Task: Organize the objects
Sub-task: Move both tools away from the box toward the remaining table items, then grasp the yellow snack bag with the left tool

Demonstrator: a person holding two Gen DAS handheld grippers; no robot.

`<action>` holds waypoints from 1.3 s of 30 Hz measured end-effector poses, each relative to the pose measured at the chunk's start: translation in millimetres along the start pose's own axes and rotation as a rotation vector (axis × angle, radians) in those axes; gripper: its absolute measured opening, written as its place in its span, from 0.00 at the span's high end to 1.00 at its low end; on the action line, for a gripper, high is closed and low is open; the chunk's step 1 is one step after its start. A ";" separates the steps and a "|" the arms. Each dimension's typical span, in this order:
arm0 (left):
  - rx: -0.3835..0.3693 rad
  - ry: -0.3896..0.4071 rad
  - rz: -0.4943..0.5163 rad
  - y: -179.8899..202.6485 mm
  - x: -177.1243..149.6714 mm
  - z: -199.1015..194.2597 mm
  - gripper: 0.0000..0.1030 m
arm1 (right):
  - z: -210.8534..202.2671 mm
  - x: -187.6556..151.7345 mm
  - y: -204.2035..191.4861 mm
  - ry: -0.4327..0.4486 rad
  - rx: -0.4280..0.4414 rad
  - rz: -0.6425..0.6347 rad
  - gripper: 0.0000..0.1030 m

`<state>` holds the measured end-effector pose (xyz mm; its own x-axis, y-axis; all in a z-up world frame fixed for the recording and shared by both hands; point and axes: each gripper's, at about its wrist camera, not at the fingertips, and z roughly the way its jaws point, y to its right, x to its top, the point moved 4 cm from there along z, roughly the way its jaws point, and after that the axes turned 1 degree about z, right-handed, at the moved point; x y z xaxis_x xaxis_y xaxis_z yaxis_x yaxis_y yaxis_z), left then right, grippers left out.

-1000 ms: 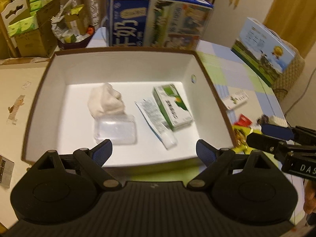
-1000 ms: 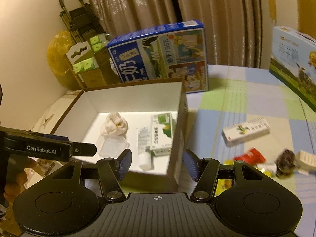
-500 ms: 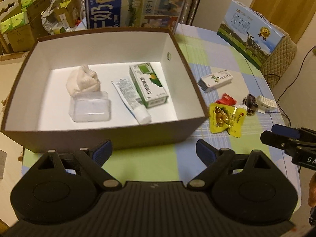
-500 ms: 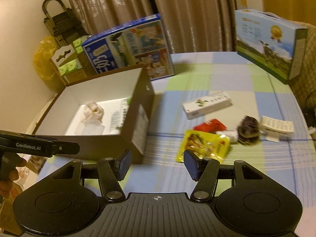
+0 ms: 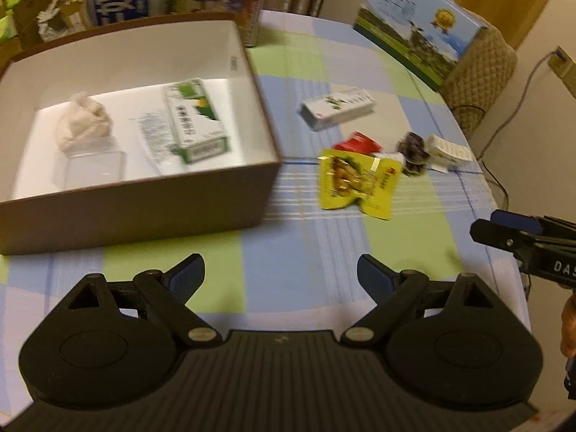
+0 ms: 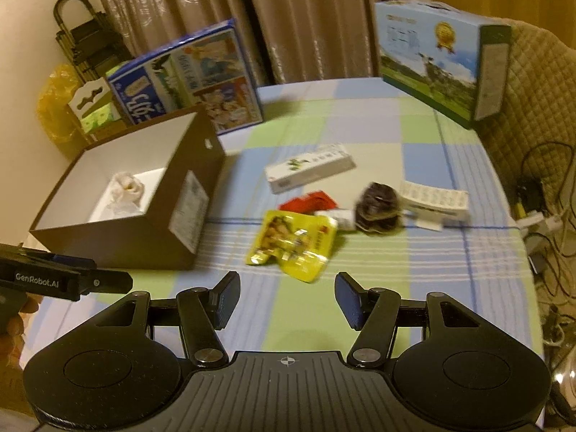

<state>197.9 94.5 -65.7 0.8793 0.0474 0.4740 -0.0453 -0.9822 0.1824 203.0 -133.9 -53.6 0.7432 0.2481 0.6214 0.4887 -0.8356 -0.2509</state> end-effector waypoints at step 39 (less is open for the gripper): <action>0.075 -0.059 0.063 97.9 73.1 185.2 0.05 | -12.1 -23.9 175.8 -0.050 -0.139 0.330 0.46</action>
<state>345.5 -32.0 -172.7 0.9025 -0.0233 0.4301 -0.0676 -0.9938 0.0879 265.7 -292.6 -103.6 0.8738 -0.0250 0.4856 0.1549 -0.9323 -0.3267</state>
